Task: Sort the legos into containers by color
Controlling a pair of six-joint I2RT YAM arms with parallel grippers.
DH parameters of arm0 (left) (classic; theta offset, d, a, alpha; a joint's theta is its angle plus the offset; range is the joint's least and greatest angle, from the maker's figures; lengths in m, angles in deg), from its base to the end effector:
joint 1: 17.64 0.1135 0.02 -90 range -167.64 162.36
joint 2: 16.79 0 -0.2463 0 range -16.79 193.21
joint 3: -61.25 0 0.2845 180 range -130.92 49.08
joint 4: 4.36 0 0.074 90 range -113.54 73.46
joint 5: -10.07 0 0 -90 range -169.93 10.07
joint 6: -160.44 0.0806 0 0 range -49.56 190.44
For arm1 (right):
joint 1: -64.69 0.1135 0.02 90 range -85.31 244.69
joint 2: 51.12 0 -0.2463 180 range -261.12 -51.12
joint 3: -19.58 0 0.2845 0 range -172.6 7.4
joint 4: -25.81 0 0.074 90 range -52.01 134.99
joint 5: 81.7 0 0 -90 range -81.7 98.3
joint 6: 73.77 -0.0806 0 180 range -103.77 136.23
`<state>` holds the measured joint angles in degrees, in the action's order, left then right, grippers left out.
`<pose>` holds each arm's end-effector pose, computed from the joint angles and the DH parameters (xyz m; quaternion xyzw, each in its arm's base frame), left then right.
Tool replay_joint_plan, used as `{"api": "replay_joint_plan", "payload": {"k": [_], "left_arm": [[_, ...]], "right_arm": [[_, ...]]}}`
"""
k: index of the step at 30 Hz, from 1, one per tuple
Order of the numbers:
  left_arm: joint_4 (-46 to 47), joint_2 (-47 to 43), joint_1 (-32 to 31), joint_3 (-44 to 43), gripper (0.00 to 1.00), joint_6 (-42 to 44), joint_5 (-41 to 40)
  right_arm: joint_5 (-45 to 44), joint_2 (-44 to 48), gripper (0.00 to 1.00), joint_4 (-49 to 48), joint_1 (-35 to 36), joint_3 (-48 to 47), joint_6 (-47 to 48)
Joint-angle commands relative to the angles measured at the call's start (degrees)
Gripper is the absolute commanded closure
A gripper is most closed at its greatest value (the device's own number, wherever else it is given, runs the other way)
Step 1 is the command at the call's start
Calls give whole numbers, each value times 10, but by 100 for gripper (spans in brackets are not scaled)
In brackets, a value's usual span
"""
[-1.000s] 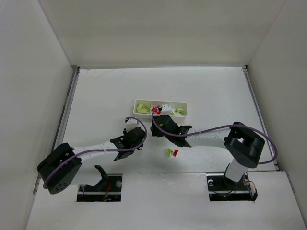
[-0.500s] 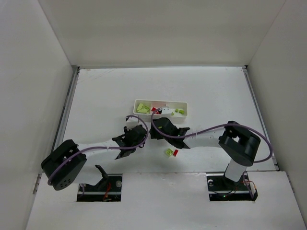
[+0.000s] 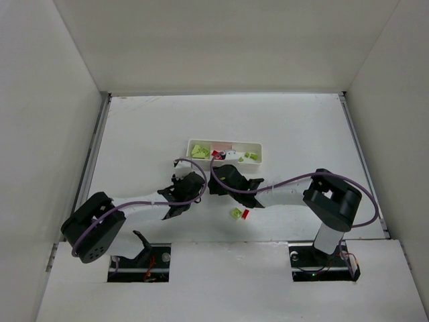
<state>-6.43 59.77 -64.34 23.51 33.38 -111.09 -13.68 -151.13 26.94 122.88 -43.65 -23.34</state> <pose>0.2309 -0.1843 0.0811 -0.0376 0.8824 -0.0853 0.4611 0.2407 0.3308 0.0943 -0.0601 0.8839 0.2121 0.4125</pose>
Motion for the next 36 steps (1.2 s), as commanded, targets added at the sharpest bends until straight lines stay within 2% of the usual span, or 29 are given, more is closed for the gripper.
{"api": "replay_joint_plan", "payload": {"k": [1,9,13,23,29,36], "left_arm": [[6,0,4,-17,73,5,4],[-8,-39,7,5,76,5,0],[-2,-35,17,8,79,1,3],[0,-47,31,1,81,6,4],[-31,-114,62,-11,81,-1,11],[-58,-185,119,-22,81,-38,72]], "right_arm": [[4,0,46,-31,3,-13,-7],[4,-9,42,-31,7,-25,-7],[13,-12,47,-28,7,-32,-3],[16,-6,46,-26,11,-26,2],[44,-32,44,-31,28,-42,37],[66,-81,44,-30,27,-91,69]]}}
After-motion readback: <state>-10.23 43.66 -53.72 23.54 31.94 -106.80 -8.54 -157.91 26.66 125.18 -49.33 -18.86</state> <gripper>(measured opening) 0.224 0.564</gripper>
